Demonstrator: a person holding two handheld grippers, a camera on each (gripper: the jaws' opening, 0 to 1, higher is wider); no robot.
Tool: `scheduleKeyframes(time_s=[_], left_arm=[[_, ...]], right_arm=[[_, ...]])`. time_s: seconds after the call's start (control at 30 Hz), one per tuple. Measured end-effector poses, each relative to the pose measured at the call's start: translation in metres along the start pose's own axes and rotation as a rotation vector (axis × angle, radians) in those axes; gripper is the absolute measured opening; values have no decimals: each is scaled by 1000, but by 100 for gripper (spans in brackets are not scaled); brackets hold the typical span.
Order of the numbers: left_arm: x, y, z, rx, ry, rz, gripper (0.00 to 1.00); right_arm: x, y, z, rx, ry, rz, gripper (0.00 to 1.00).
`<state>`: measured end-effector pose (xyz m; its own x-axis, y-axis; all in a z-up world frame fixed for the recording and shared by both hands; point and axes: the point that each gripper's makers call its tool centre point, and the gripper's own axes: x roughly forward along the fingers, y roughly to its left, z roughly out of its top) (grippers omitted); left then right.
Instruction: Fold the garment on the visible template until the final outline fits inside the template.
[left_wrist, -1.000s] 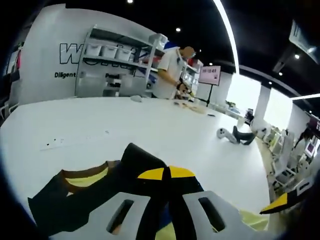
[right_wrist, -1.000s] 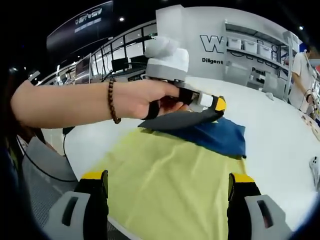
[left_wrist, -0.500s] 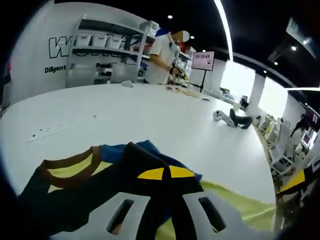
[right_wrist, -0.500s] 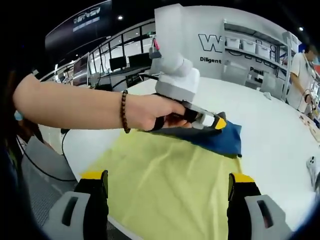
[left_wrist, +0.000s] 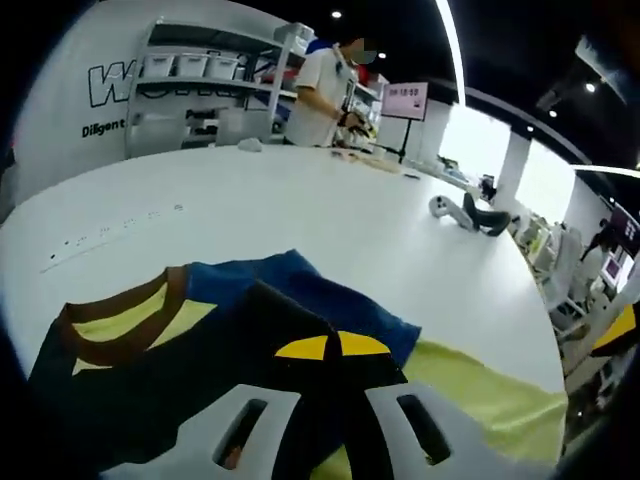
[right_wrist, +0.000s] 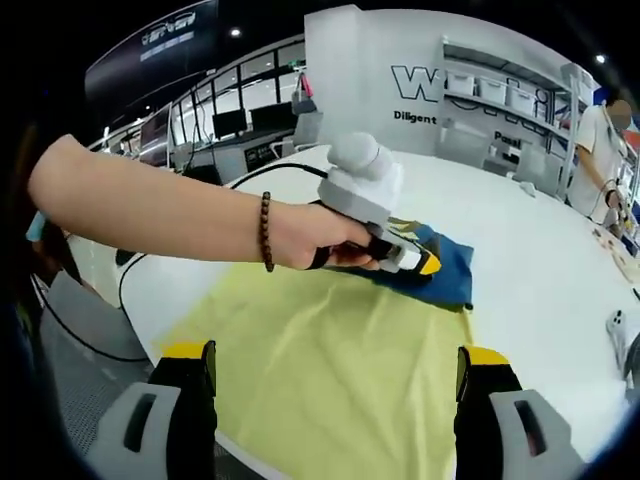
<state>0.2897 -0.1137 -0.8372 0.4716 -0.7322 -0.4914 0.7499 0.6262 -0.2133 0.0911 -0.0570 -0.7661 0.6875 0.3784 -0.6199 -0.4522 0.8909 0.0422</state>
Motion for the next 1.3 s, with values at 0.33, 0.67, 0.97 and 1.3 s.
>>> scheduleKeyframes(time_s=[0.33,0.67,0.97,1.3], left_arm=[[7,-1,-8,-17,24,-7,1],[5,-2,-7,27,13,-47,0],[-14,6,19,-53,-122,-85,24],[-7,12,6,-228,-68,-92,32]], right_arm=[[-6,-19,-1,24,-13,-46,99],[-12,-29,-4,35,-15,-70,99],[-9,-22,-6,34,-5,-55,99],[-6,-22,-3,38,-11,-50,99]])
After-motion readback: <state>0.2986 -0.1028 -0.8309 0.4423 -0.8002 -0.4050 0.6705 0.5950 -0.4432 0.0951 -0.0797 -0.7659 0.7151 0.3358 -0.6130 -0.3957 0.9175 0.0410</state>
